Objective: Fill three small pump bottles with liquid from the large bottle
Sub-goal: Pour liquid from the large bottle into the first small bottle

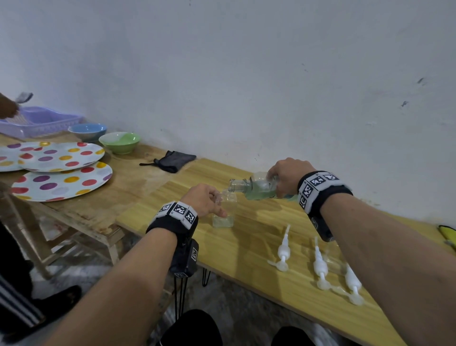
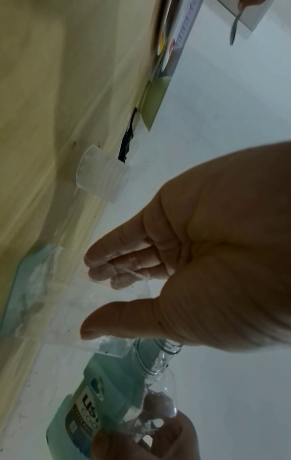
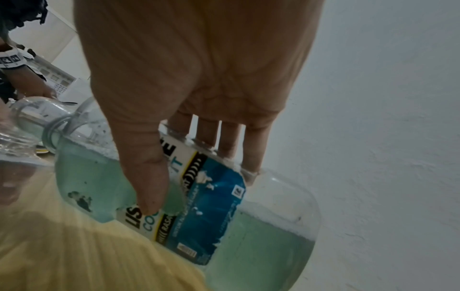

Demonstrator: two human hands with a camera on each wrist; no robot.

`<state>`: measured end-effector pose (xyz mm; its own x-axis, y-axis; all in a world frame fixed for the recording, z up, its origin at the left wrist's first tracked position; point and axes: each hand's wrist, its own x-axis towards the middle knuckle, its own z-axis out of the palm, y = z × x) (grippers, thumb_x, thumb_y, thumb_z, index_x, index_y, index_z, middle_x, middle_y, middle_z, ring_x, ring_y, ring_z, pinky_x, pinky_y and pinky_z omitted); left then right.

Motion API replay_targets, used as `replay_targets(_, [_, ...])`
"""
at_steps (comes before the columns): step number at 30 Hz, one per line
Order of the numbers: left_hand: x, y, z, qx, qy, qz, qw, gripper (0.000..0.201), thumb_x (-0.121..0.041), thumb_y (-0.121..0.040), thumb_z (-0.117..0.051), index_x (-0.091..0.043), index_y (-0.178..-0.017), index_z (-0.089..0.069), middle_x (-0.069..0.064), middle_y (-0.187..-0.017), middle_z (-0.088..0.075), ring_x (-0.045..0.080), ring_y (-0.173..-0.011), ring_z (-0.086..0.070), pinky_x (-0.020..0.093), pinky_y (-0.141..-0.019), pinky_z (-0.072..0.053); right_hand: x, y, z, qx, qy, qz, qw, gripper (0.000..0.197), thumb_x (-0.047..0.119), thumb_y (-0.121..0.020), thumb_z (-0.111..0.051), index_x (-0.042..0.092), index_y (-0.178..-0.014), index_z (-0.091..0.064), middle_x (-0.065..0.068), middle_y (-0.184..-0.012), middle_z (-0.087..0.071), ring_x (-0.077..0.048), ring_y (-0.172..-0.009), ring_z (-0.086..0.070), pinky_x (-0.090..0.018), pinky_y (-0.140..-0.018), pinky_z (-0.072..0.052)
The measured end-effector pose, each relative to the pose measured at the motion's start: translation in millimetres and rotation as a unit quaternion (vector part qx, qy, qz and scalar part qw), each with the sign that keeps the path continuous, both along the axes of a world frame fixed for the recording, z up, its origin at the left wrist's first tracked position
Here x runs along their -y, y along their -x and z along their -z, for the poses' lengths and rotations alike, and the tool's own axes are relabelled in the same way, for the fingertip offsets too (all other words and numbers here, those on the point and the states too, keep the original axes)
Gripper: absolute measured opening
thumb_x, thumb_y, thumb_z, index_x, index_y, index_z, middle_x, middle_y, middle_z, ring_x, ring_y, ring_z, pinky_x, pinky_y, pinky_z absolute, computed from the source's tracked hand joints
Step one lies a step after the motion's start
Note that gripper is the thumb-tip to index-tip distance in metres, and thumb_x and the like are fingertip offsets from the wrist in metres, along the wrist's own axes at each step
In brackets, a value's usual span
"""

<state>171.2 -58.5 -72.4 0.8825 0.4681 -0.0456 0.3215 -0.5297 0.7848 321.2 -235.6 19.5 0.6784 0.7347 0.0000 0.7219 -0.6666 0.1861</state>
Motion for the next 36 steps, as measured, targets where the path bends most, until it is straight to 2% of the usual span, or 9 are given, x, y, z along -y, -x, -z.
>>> replay_targets(4, [0.3, 0.2, 0.1, 0.005, 0.001, 0.005, 1.0, 0.032, -0.016, -0.06, -0.092, -0.014, -0.073, -0.062, -0.003, -0.081, -0.069, 0.017, -0.081, -0.064, 0.029, -0.071, -0.048, 0.0, 1.0, -1.3, 0.007, 0.001, -0.002, 1.0, 0.052, 0.019, -0.065, -0.076, 0.036, -0.114, -0.067, 0.006, -0.102, -0.067, -0.02, -0.092, -0.063, -0.029, -0.067, -0.044])
replay_targets(11, [-1.4, -0.2, 0.6, 0.0, -0.013, 0.007, 1.0, 0.033, -0.02, -0.059, -0.092, -0.02, -0.067, -0.061, 0.0, -0.087, -0.072, 0.021, -0.091, -0.066, 0.039, -0.089, -0.052, 0.6, 2.0, -2.1, 0.01, 0.007, -0.004, 1.0, 0.051, 0.017, -0.068, -0.074, 0.036, -0.115, -0.067, 0.006, -0.104, -0.066, -0.02, -0.091, -0.062, -0.029, -0.068, -0.044])
replay_targets(15, [-0.6, -0.4, 0.9, 0.0, -0.007, 0.011, 1.0, 0.032, -0.02, -0.059, -0.092, -0.015, -0.078, -0.067, 0.006, -0.092, -0.075, 0.024, -0.092, -0.069, 0.04, -0.087, -0.054, 0.0, 2.9, -2.2, 0.011, 0.002, -0.002, 1.0, 0.051, 0.017, -0.068, -0.073, 0.036, -0.115, -0.067, 0.006, -0.106, -0.068, -0.02, -0.094, -0.064, -0.03, -0.073, -0.05])
replay_targets(18, [-0.7, 0.5, 1.3, -0.001, 0.004, 0.012, 1.0, 0.033, -0.019, -0.06, -0.092, -0.014, -0.083, -0.069, 0.004, -0.092, -0.075, 0.023, -0.092, -0.07, 0.039, -0.087, -0.055, -0.4, 3.3, -3.0, 0.011, 0.004, -0.002, 1.0, 0.051, 0.016, -0.068, -0.073, 0.036, -0.115, -0.067, 0.006, -0.106, -0.067, -0.02, -0.094, -0.064, -0.029, -0.071, -0.047])
replay_targets(21, [-1.9, 0.4, 1.8, 0.001, 0.004, 0.011, 1.0, 0.038, -0.02, -0.058, -0.092, -0.008, -0.085, -0.07, 0.005, -0.092, -0.076, 0.024, -0.092, -0.07, 0.043, -0.088, -0.055, -0.3, 3.9, -3.3, 0.012, 0.006, -0.002, 1.0, 0.052, 0.017, -0.068, -0.074, 0.036, -0.116, -0.066, 0.006, -0.108, -0.067, -0.02, -0.096, -0.064, -0.03, -0.073, -0.048])
replay_targets(24, [-0.8, 0.7, 0.9, 0.006, 0.002, 0.011, 1.0, 0.033, -0.018, -0.058, -0.092, -0.013, -0.077, -0.065, 0.009, -0.093, -0.075, 0.026, -0.092, -0.069, 0.039, -0.085, -0.055, -0.3, 4.5, -3.7, 0.013, 0.006, -0.003, 1.0, 0.052, 0.017, -0.068, -0.073, 0.035, -0.116, -0.067, 0.005, -0.106, -0.067, -0.02, -0.094, -0.064, -0.031, -0.074, -0.05])
replay_targets(28, [-0.6, 0.4, 0.9, 0.01, 0.009, 0.013, 1.0, 0.033, -0.015, -0.06, -0.091, -0.015, -0.076, -0.062, 0.011, -0.095, -0.074, 0.022, -0.084, -0.065, 0.033, -0.079, -0.052, -0.4, 4.5, -4.5, 0.016, 0.007, -0.004, 1.0, 0.051, 0.016, -0.07, -0.073, 0.035, -0.117, -0.066, 0.005, -0.104, -0.067, -0.021, -0.094, -0.063, -0.03, -0.073, -0.048])
replay_targets(32, [-2.8, -2.0, 2.5, 0.009, 0.012, 0.01, 1.0, 0.033, -0.015, -0.06, -0.091, -0.015, -0.077, -0.063, 0.01, -0.095, -0.074, 0.022, -0.087, -0.066, 0.035, -0.082, -0.052, -0.2, 4.0, -4.2, 0.016, 0.006, -0.004, 1.0, 0.051, 0.017, -0.07, -0.074, 0.035, -0.117, -0.066, 0.005, -0.105, -0.067, -0.021, -0.095, -0.063, -0.03, -0.073, -0.047])
replay_targets(36, [-3.8, -2.8, 3.7, 0.003, 0.02, 0.012, 1.0, 0.034, -0.017, -0.06, -0.091, -0.018, -0.081, -0.065, 0.002, -0.093, -0.073, 0.021, -0.093, -0.067, 0.035, -0.087, -0.053, 0.0, 4.8, -3.7, 0.022, 0.002, -0.003, 1.0, 0.05, 0.017, -0.07, -0.073, 0.035, -0.116, -0.067, 0.006, -0.097, -0.064, -0.02, -0.092, -0.063, -0.03, -0.072, -0.047])
